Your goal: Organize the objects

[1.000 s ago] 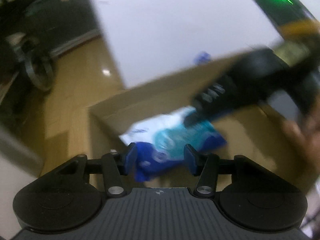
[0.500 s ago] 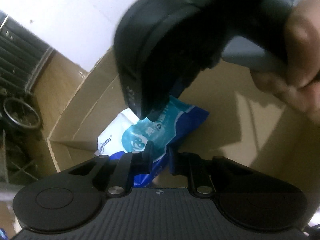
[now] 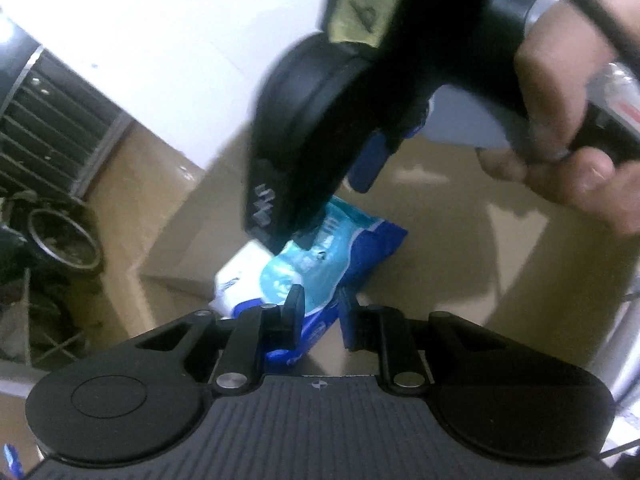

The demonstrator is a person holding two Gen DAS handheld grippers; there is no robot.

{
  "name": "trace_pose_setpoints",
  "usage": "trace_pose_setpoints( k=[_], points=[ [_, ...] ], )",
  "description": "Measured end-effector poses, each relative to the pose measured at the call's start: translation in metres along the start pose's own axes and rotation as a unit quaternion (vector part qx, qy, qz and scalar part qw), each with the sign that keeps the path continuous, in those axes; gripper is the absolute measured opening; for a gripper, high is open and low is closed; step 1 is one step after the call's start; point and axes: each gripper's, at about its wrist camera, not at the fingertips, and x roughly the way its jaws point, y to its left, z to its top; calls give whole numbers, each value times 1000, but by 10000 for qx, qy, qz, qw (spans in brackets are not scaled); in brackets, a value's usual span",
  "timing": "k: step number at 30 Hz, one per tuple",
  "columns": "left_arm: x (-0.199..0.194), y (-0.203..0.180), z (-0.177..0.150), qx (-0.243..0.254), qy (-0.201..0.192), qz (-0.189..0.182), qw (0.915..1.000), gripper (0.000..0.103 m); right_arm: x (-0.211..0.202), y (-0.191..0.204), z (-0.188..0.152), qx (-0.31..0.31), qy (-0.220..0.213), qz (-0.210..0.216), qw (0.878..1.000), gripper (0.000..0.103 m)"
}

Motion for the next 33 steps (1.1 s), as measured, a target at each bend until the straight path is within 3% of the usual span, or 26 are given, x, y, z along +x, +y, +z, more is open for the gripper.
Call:
trace_pose_setpoints(
  k=[5, 8, 14, 16, 21, 25, 33],
  points=[
    [-59, 1, -14, -615, -603, 266, 9959, 20, -36, 10, -10, -109, -210, -105, 9997, 59],
    [-93, 1, -26, -897, -867, 352, 9916, 20, -67, 10, -21, 4, -571, -70, 9983, 59],
    [-121, 6, -47, -1347, -1111, 381, 9839, 20, -134, 24, -51, -338, -1194, 63, 9922, 59],
    [-135, 0, -54, -1582, -1170, 299, 9800, 20, -163, 28, -62, -401, -1326, 281, 9900, 59],
    [-167, -19, -75, -1907, -1390, 132, 9717, 33, -218, 38, -89, -878, -1269, 589, 9863, 59],
    [-176, -34, -88, -2080, -1442, -12, 9674, 33, -250, 37, -116, -1315, -1341, 383, 9815, 59],
    [-176, -65, -102, -2588, -1503, -575, 9524, 41, -254, 15, -170, -1371, -960, 212, 9857, 59]
  ],
)
